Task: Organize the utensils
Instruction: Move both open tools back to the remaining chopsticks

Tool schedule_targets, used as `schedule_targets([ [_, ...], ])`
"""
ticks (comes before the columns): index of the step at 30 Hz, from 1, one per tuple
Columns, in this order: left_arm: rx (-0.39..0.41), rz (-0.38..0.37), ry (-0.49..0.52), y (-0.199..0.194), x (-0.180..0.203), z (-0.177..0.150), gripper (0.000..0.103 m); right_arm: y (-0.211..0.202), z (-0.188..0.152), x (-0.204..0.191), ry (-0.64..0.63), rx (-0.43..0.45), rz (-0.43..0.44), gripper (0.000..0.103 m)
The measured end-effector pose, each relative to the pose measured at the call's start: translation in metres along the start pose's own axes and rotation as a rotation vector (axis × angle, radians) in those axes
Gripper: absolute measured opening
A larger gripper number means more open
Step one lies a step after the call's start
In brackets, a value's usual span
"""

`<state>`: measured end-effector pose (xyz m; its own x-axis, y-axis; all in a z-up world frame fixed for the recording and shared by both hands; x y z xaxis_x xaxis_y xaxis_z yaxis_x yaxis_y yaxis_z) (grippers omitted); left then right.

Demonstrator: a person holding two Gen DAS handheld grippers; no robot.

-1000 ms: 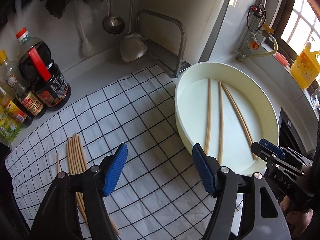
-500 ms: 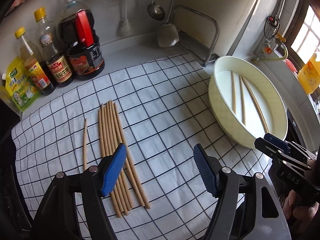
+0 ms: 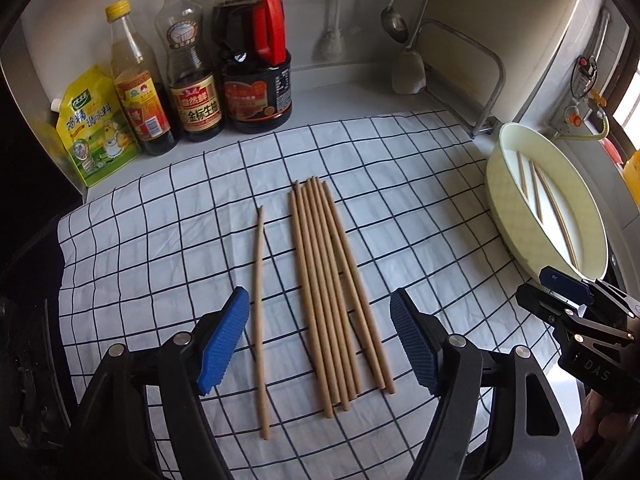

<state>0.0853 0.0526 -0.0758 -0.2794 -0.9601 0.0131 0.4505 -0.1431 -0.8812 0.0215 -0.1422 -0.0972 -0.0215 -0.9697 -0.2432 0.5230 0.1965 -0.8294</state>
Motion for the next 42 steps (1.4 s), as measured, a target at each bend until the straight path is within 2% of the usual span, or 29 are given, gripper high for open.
schedule_targets([
  [9,-0.024,0.048,-0.039,0.020,-0.036,-0.016,0.074,0.037,-0.015,-0.023,-0.013,-0.055,0.016,0.054],
  [17,-0.029,0.055,-0.078,0.040,-0.056,-0.024,0.081,0.062,-0.015,-0.038,-0.016,-0.069,0.020,0.058],
  [30,-0.069,0.077,-0.082,0.069,-0.070,-0.037,0.081,0.102,-0.004,-0.057,-0.033,-0.076,-0.013,0.058],
  [42,-0.098,0.074,-0.093,0.080,-0.076,-0.049,0.081,0.115,-0.001,-0.067,-0.069,-0.072,-0.060,0.058],
])
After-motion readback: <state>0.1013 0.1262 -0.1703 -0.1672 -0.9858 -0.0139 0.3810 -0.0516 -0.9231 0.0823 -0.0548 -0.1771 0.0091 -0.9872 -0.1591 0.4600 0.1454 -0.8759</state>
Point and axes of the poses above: each gripper's, at about its wrist camera, not at the fingertips, and y roughly the way its jaws point, x to its right, z to its top, the point moved 2 cm from there along y, roughly the way its jaws point, and after that the axes turned 2 degrees about z, right-handed, at the moved point
